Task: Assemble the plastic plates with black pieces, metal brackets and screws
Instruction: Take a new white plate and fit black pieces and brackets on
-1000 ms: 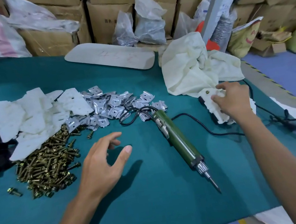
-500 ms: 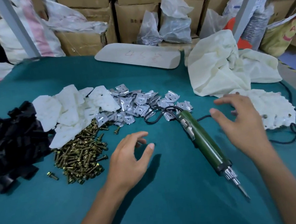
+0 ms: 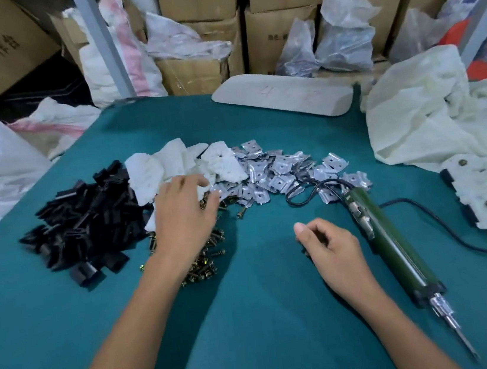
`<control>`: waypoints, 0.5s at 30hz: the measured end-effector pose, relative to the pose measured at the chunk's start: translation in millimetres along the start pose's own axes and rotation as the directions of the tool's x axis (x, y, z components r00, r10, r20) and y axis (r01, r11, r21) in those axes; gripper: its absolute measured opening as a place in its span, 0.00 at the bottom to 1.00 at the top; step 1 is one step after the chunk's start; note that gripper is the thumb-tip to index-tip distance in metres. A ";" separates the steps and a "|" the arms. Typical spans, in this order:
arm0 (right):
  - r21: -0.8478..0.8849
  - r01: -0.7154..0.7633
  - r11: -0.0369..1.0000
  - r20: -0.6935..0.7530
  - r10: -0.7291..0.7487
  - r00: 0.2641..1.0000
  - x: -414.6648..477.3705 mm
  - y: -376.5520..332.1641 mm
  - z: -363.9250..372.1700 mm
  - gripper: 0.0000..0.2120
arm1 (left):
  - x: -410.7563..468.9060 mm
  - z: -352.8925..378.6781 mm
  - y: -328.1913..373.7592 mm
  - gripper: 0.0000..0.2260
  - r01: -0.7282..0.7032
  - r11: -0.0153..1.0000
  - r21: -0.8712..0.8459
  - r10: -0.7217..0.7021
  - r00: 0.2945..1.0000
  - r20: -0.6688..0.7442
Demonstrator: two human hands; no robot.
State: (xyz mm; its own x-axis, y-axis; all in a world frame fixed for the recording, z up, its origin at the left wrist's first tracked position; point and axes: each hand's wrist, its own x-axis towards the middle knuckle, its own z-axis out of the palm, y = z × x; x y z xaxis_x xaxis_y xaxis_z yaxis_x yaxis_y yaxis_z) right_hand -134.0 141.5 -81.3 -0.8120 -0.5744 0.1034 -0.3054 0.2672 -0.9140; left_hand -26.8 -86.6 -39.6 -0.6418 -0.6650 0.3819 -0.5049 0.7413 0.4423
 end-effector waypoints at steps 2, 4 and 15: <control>0.000 0.002 1.000 -0.007 -0.002 1.000 1.5 3.0 1.2 0.17 | 11.7 -2.2 -13.5 0.17 0.083 0.993 0.082 -0.083 0.997 -0.009; -0.007 0.013 1.000 -0.011 -0.013 1.000 2.4 5.0 2.6 0.17 | 17.1 -1.6 -24.0 0.19 0.137 0.987 0.085 -0.138 0.990 -0.004; -0.001 0.012 1.000 -0.020 -0.013 1.000 2.9 5.9 3.6 0.15 | 30.1 -3.0 -24.3 0.07 0.110 0.986 -0.127 -0.123 0.987 -0.107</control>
State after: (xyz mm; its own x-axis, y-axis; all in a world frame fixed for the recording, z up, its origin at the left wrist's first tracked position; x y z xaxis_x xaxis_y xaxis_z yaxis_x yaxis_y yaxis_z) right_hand -136.5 138.6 -87.8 -0.8180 -0.5619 0.1228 -0.3160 0.2607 -0.9122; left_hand -32.1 -124.9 -36.4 -0.5094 -0.7572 0.4088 -0.4949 0.6464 0.5807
